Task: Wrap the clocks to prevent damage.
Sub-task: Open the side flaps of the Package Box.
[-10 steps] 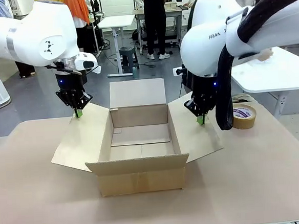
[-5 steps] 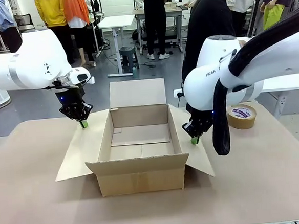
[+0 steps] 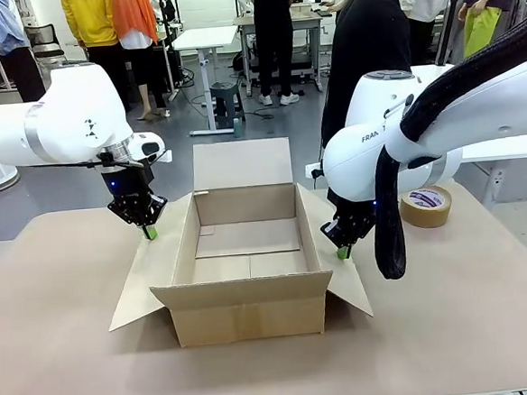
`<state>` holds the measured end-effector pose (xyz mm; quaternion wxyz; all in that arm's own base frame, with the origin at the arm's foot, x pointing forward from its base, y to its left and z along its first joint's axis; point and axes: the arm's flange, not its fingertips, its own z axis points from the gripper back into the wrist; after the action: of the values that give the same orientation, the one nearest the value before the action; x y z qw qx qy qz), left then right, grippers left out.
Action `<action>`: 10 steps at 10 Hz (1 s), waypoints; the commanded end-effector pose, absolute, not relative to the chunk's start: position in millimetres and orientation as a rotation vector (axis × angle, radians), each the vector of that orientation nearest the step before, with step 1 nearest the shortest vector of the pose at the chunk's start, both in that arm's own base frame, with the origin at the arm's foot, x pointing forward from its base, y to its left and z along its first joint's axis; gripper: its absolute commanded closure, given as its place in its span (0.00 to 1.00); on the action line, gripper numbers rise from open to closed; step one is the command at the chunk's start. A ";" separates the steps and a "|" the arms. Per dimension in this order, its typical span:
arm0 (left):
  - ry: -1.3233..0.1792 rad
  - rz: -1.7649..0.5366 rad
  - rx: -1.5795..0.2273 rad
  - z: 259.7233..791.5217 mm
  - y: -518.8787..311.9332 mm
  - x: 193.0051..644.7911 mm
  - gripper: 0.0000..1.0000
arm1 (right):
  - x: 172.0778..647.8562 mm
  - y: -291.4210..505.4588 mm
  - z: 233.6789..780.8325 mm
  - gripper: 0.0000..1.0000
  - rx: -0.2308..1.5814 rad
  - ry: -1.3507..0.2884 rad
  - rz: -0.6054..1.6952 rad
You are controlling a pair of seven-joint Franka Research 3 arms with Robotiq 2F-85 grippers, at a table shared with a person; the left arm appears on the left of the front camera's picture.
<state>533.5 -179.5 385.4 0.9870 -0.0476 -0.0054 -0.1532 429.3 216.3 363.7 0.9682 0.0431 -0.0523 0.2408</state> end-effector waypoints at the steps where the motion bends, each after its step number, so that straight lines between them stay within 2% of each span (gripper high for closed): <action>1: 0.018 -0.320 -0.119 390.1 -180.3 528.1 1.00 | 427.4 216.0 363.2 0.99 0.113 -0.108 0.495; 5: -0.058 -0.285 -0.071 398.0 -180.0 521.9 1.00 | 429.4 216.2 364.8 0.99 0.088 -0.108 0.486; 6: -0.002 -0.318 -0.093 393.3 -183.2 528.3 1.00 | 429.4 216.2 364.8 0.99 0.088 -0.108 0.486; 10: -0.002 -0.318 -0.093 393.3 -183.2 528.3 1.00 | 429.4 216.2 364.8 0.99 0.088 -0.108 0.486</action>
<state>529.0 -183.1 393.8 0.9867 -0.0455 -0.0043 -0.1561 430.2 216.1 366.2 0.9682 0.0437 -0.0548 0.2399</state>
